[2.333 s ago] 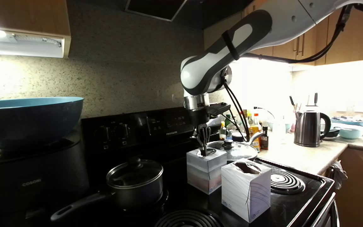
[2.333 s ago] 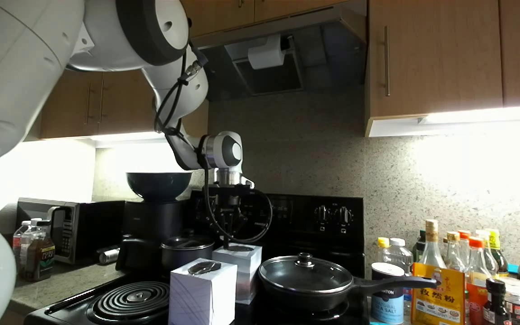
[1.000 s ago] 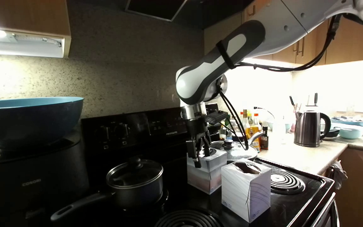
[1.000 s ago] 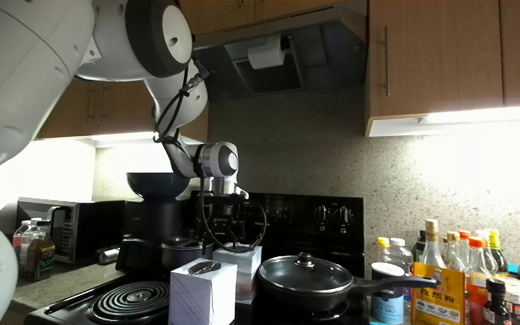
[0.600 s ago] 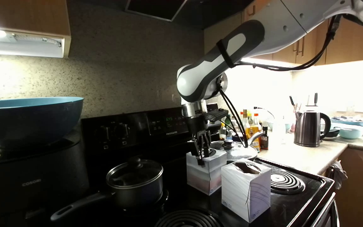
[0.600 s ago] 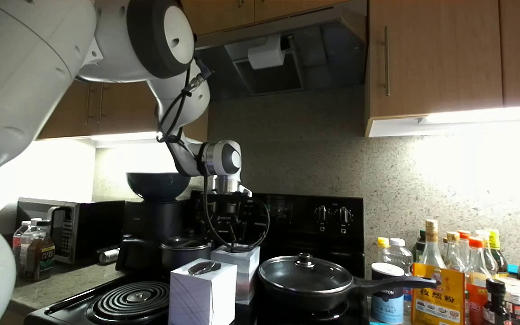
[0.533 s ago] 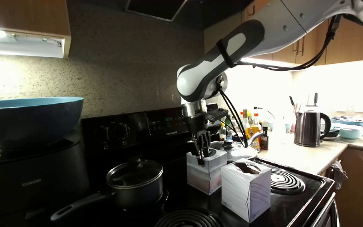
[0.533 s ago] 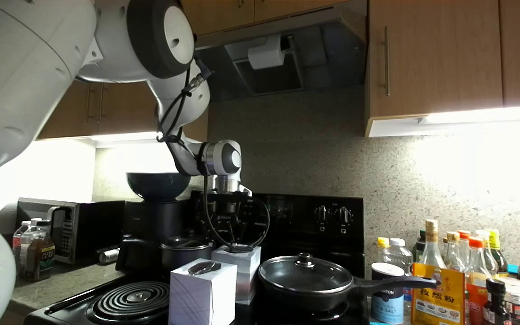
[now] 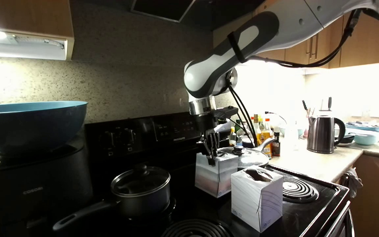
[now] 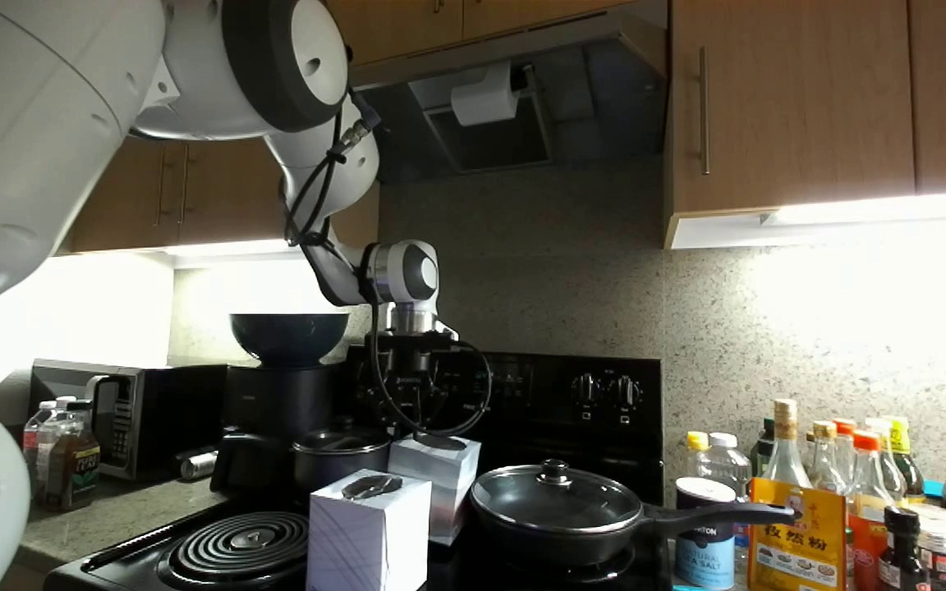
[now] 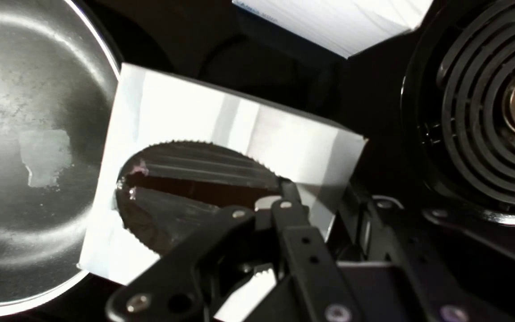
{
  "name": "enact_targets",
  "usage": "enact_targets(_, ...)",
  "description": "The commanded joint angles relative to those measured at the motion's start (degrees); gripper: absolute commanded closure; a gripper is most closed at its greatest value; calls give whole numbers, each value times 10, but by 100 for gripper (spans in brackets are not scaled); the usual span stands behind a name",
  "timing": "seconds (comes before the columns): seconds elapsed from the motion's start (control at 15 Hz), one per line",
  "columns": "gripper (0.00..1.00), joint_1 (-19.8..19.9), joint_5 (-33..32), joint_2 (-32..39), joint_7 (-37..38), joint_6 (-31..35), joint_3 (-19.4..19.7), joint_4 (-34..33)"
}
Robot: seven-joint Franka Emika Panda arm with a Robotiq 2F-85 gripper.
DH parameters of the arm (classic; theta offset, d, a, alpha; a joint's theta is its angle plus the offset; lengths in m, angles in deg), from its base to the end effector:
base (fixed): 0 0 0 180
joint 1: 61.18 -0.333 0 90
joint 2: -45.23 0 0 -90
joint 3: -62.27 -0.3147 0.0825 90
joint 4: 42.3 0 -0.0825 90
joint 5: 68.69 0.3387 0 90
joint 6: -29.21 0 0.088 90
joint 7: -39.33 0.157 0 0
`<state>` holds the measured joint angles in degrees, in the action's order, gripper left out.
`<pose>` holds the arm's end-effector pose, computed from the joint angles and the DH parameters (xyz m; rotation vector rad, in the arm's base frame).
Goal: Put the tissue dispenser over the other
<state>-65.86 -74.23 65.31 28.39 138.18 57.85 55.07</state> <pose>0.5831 0.0784 0.3498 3.0166 0.5883 -0.2272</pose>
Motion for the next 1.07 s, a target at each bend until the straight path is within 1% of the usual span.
enact_targets(0.0,93,-16,-49,-60,23,-44,3,17)
enact_targets(0.33,93,-44,-150,-120,34,-89,-8,16)
enact_targets(0.53,93,-57,-189,-149,44,-114,-20,14)
enact_targets(0.6,93,-60,-192,-157,46,-123,-24,14)
enact_targets(0.67,93,-62,-187,-164,49,-132,-29,14)
enact_targets(0.87,93,-63,-117,-191,50,-168,-43,24)
enact_targets(1.0,93,-61,-67,-219,64,-170,-49,50)
